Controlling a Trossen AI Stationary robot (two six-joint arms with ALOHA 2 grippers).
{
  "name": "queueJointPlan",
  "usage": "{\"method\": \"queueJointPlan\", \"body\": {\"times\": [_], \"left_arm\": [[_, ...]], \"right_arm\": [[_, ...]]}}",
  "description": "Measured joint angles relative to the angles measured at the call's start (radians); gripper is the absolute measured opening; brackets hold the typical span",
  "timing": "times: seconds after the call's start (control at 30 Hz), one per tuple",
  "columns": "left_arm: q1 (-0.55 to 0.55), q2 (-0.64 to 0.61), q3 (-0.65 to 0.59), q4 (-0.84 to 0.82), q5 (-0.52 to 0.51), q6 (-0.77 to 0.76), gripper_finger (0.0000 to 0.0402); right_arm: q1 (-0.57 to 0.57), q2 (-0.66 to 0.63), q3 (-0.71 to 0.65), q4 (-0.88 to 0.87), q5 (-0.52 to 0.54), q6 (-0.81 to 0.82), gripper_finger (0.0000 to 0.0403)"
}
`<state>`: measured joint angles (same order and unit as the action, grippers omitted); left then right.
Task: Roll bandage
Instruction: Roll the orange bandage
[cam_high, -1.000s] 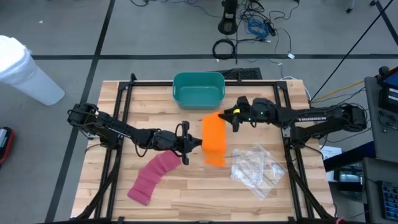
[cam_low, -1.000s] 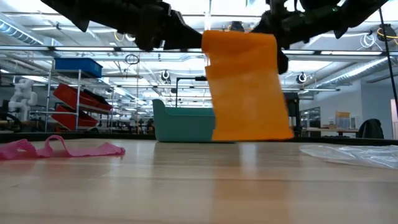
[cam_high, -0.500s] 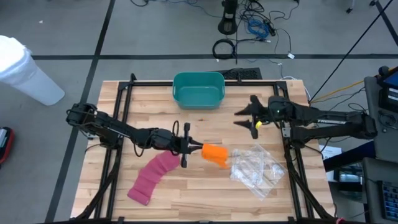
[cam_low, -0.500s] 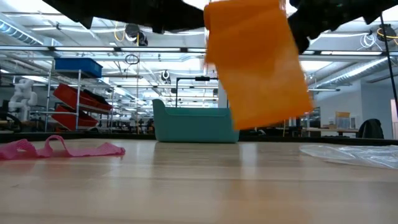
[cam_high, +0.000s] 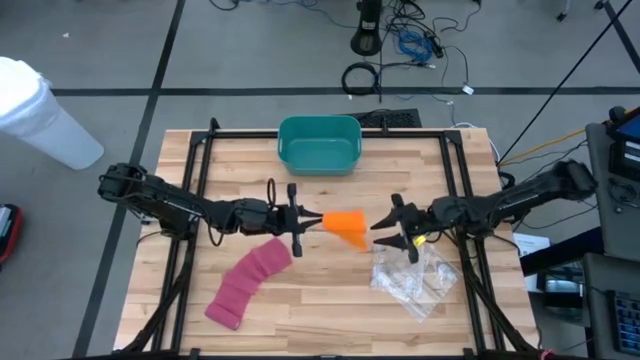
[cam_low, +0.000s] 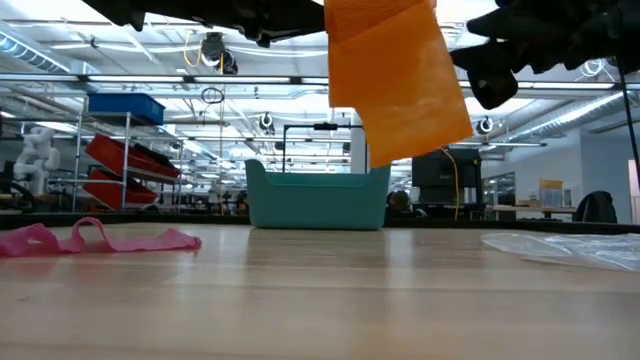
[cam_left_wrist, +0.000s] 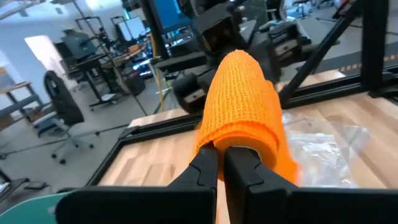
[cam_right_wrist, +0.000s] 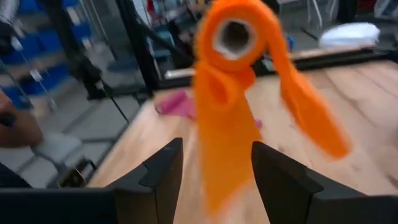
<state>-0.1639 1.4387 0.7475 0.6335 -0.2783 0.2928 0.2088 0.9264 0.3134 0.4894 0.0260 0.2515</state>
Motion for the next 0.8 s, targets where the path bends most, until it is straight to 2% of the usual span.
{"method": "queueJointPlan", "body": {"times": [0.17, 0.33, 0.47, 0.6, 0.73, 0.8], "left_arm": [[0.003, 0.000, 0.000, -0.007, -0.041, 0.001, 0.0004], [0.015, 0.000, 0.000, -0.025, -0.043, 0.001, 0.0004], [0.015, 0.000, 0.000, -0.025, -0.047, 0.001, 0.0004], [0.015, 0.000, 0.000, -0.031, -0.048, 0.002, 0.0004], [0.026, 0.000, 0.000, -0.064, -0.092, 0.003, 0.0004], [0.037, 0.000, 0.000, -0.075, -0.098, 0.002, 0.0004]], "right_arm": [[0.017, 0.111, -0.018, 0.099, 0.054, 0.033, 0.0176], [0.016, 0.234, 0.001, 0.197, 0.058, 0.029, 0.0175], [0.016, 0.316, 0.027, 0.212, 0.107, 0.034, 0.0160], [0.016, 0.384, 0.056, 0.218, 0.110, 0.043, 0.0119], [0.038, 0.403, 0.070, 0.211, 0.103, 0.046, 0.0027], [0.057, 0.398, 0.071, 0.210, 0.099, 0.045, 0.0009]]}}
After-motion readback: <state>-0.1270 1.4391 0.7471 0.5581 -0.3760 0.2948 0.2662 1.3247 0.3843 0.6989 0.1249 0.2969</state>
